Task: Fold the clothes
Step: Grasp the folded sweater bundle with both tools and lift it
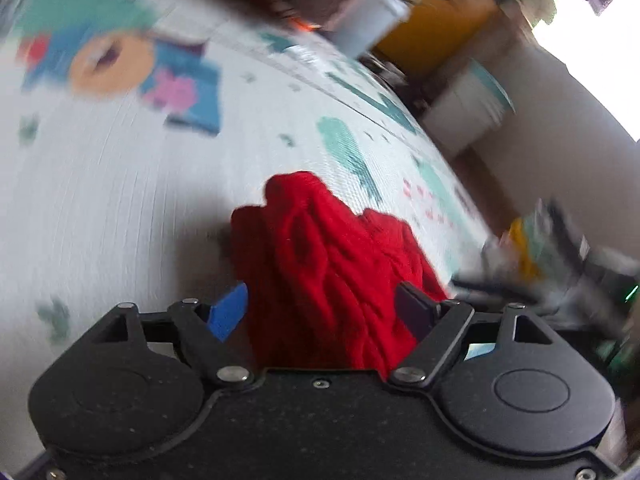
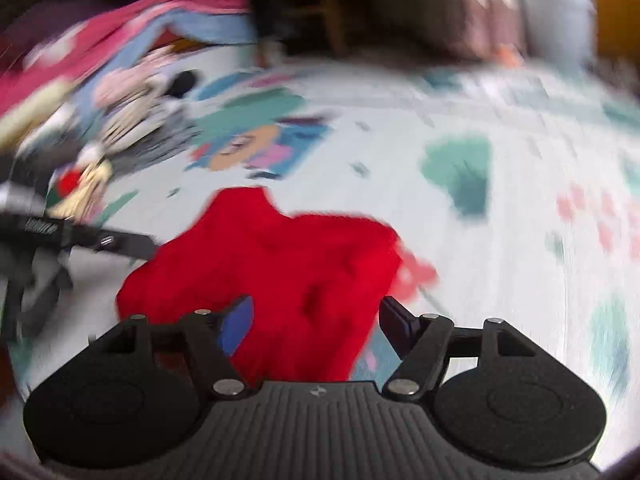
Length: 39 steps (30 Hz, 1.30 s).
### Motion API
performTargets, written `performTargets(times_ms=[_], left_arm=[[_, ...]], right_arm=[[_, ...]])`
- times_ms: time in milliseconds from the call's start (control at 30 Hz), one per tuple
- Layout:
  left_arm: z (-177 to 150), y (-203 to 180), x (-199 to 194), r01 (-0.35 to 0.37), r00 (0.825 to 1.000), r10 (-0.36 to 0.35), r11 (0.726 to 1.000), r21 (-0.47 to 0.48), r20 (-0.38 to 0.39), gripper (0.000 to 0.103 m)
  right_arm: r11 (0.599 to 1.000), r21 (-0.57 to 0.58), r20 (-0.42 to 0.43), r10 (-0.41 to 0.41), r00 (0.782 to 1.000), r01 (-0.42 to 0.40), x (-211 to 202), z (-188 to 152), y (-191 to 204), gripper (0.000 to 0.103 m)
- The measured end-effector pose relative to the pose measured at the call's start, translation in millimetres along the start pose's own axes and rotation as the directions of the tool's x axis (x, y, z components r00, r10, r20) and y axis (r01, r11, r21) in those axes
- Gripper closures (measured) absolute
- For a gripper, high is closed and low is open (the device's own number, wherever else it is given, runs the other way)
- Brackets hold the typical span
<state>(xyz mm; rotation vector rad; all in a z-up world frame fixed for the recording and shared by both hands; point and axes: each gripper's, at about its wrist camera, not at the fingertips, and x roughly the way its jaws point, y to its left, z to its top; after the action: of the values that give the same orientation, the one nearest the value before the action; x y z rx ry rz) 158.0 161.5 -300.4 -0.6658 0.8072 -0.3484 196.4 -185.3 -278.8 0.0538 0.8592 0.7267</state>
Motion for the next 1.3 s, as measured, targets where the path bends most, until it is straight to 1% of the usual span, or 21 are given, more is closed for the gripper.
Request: performTargets(times_ms=[67, 100, 200, 267, 333, 533, 567, 633, 700, 800, 833, 867, 900, 933, 1000, 1067, 1133, 1200, 1233, 1267, 1300], left_arm=[[2.7, 5.0, 8.1, 0.014, 1.0, -0.015, 0.996, -0.091, -0.014, 0.02], [3.2, 5.6, 12.8, 0.017, 1.0, -0.019, 0.993, -0.119, -0.022, 0.02], [-1.4, 1.8, 26.7, 0.012, 0.998, -0.019, 0.993, -0.113, -0.062, 0.022], [-3.0, -0.4, 31.1, -0.004, 0.998, -0.003, 0.995, -0.101, -0.066, 0.029], [-0.9, -0.5, 32.6, -0.011, 0.997, 0.002, 0.994, -0.113, -0.071, 0.032], [4.2, -15.8, 41.4, -0.083, 0.992, 0.073, 0.992, -0.096, -0.107, 0.038], [4.2, -15.4, 42.1, -0.082, 0.992, 0.071, 0.991, -0.102, -0.108, 0.039], [4.3, -14.3, 43.3, -0.079, 0.992, 0.066, 0.99, -0.116, -0.109, 0.044], [3.8, -11.0, 42.4, -0.065, 0.993, 0.051, 0.989, -0.13, -0.108, 0.05], [3.6, -8.1, 38.7, -0.038, 0.994, 0.022, 0.988, -0.149, -0.103, 0.051], [4.5, -6.6, 36.6, -0.022, 0.995, 0.007, 0.988, -0.153, -0.098, 0.05], [5.4, -4.6, 34.1, -0.008, 0.996, -0.006, 0.988, -0.155, -0.092, 0.044], [6.5, -1.0, 30.1, -0.003, 0.997, -0.009, 0.988, -0.153, -0.08, 0.041], [7.6, 2.6, 26.2, 0.002, 0.998, -0.012, 0.989, -0.15, -0.069, 0.036], [9.1, 8.8, 25.4, 0.009, 0.997, -0.02, 0.988, -0.155, -0.07, 0.033], [10.2, 13.2, 33.5, 0.019, 0.996, -0.033, 0.987, -0.162, -0.081, 0.027], [10.5, 14.2, 36.0, 0.033, 0.996, -0.045, 0.989, -0.145, -0.079, 0.028], [9.3, 13.8, 37.1, 0.036, 0.996, -0.047, 0.99, -0.134, -0.08, 0.033], [7.6, 12.9, 38.2, 0.038, 0.996, -0.049, 0.992, -0.122, -0.081, 0.04], [5.8, 15.8, 39.7, 0.056, 0.994, -0.069, 0.986, -0.155, -0.081, 0.05], [4.0, 18.7, 41.3, 0.074, 0.993, -0.09, 0.98, -0.187, -0.08, 0.051]], right_arm=[[0.98, 0.188, -0.042, 0.076, 0.996, -0.067, 12.2, -2.2, -23.7, 0.033], [0.969, 0.235, -0.04, 0.081, 0.996, -0.07, 17.8, -3.9, -30.1, 0.032], [0.946, 0.316, -0.04, 0.094, 0.995, -0.077, 36.6, -9.0, -44.1, 0.032], [0.927, 0.363, -0.035, 0.12, 0.992, -0.099, 44.6, -16.0, -48.2, 0.031], [0.925, 0.368, -0.004, 0.106, 0.994, -0.097, 41.6, -23.9, -44.8, 0.032], [0.928, 0.368, -0.006, 0.072, 0.997, -0.065, 44.1, -23.0, -33.9, 0.032], [0.928, 0.366, -0.009, 0.074, 0.997, -0.066, 45.1, -22.4, -32.9, 0.033], [0.924, 0.374, -0.012, 0.096, 0.995, -0.084, 47.4, -21.3, -31.3, 0.042], [0.92, 0.379, -0.014, 0.114, 0.993, -0.1, 47.7, -20.9, -33.8, 0.046], [0.923, 0.365, -0.022, 0.136, 0.99, -0.119, 46.8, -17.4, -36.8, 0.049], [0.925, 0.36, -0.025, 0.141, 0.99, -0.122, 45.9, -15.7, -37.4, 0.05], [0.923, 0.363, -0.023, 0.143, 0.989, -0.125, 46.6, -16.1, -37.5, 0.049], [0.921, 0.367, -0.021, 0.146, 0.989, -0.128, 47.3, -16.5, -37.7, 0.045], [0.92, 0.37, -0.019, 0.149, 0.989, -0.132, 48.1, -16.9, -37.9, 0.037], [0.916, 0.377, -0.015, 0.155, 0.988, -0.138, 49.5, -17.7, -38.2, 0.033], [0.912, 0.383, -0.011, 0.16, 0.987, -0.144, 51.0, -18.5, -38.5, 0.034], [0.908, 0.39, -0.007, 0.166, 0.986, -0.15, 52.5, -19.3, -38.8, 0.039], [0.905, 0.397, -0.002, 0.171, 0.985, -0.156, 53.9, -20.1, -39.1, 0.039], [0.903, 0.4, 0.0, 0.174, 0.985, -0.159, 54.7, -20.5, -39.3, 0.044], [0.901, 0.403, 0.002, 0.176, 0.984, -0.162, 55.4, -20.9, -39.4, 0.044], [0.899, 0.407, 0.004, 0.179, 0.984, -0.165, 56.1, -21.3, -39.6, 0.047]])
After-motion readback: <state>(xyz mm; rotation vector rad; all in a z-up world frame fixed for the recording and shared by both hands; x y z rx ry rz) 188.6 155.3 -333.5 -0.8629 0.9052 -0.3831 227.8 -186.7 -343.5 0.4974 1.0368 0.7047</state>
